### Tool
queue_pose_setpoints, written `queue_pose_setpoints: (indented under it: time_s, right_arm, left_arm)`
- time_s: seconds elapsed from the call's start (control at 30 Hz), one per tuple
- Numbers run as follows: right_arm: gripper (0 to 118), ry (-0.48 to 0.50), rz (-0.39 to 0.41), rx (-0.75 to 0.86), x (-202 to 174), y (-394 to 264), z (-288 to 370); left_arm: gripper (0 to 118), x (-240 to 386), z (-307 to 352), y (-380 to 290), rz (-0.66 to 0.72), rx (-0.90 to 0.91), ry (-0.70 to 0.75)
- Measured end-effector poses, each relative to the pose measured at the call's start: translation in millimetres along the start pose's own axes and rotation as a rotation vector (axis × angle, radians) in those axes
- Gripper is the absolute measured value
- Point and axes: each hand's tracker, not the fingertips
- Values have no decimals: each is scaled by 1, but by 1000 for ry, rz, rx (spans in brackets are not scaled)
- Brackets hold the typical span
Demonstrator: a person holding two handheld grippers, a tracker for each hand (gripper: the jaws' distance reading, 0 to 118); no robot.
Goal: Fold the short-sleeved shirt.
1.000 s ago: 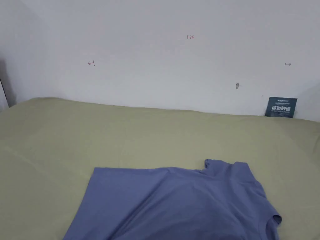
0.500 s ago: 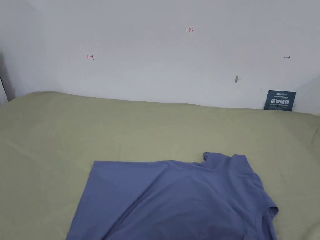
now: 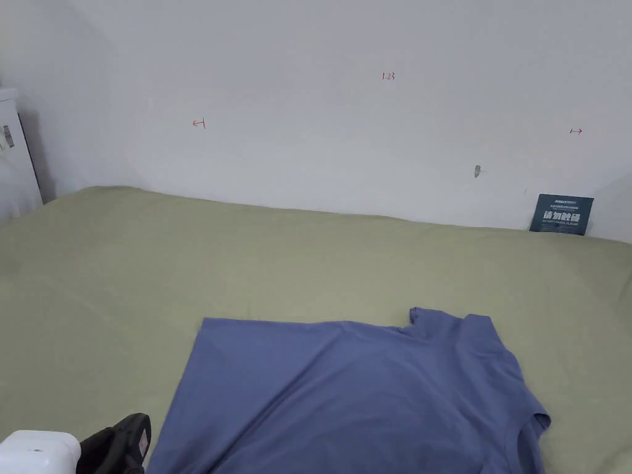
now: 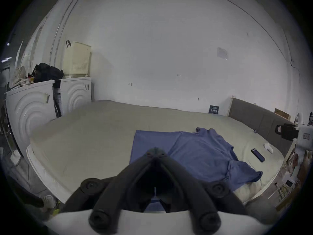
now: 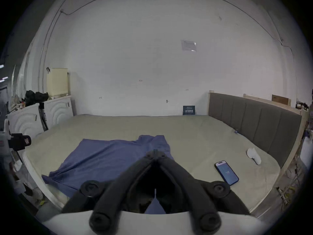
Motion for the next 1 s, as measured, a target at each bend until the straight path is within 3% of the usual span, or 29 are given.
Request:
queue_pose_setpoints:
  time_s: [0.1,0.13,0.17,0.2,0.23,0.27,0.47,0.6,0.63,0.7,0.73,0.93,0.97,1.0]
  right_arm:
    - [0,18,10,-23,-1,-7,-2]
    - [0,21,13,-36,-1,-9,-3]
    - [0,23,16,-41,-1,-11,-4]
    - [0,29,15,-48,0,-14,-4]
    - [0,32,14,-55,1,-16,-4]
    - [0,39,10,-69,3,-19,-5]
    - [0,43,-15,-140,5,-32,-8]
    - [0,39,-30,-180,7,-37,-11]
    - [0,30,-17,-201,8,-40,-13]
    - [0,44,4,-270,12,-42,-20]
    - [0,65,-2,-302,15,-45,-25]
    - [1,97,-80,-591,42,-66,-68]
    - [12,96,-75,-644,46,-70,-80]
    - [40,100,-64,-695,48,-76,-91]
  left_arm:
    - [0,-7,-3,-7,-22,-59,10]
    - [8,-10,-4,-8,-25,-98,11]
    - [26,-18,-9,-10,-32,-130,21]
    - [55,-28,-14,-13,-33,-186,-6]
    - [93,-35,-16,-18,-31,-200,16]
    - [105,-45,-21,-26,-23,-209,25]
    - [104,-71,-61,-75,-53,-501,-22]
    - [98,-68,-81,-97,-12,-595,-35]
    - [77,-66,-80,-99,-7,-581,-22]
    - [13,-63,-83,-96,55,-556,-10]
    - [5,-62,-81,-95,80,-516,-17]
    - [4,-66,-85,-90,72,-516,-49]
    - [4,-67,-85,-88,80,-516,-50]
    - [4,-67,-85,-87,87,-511,-47]
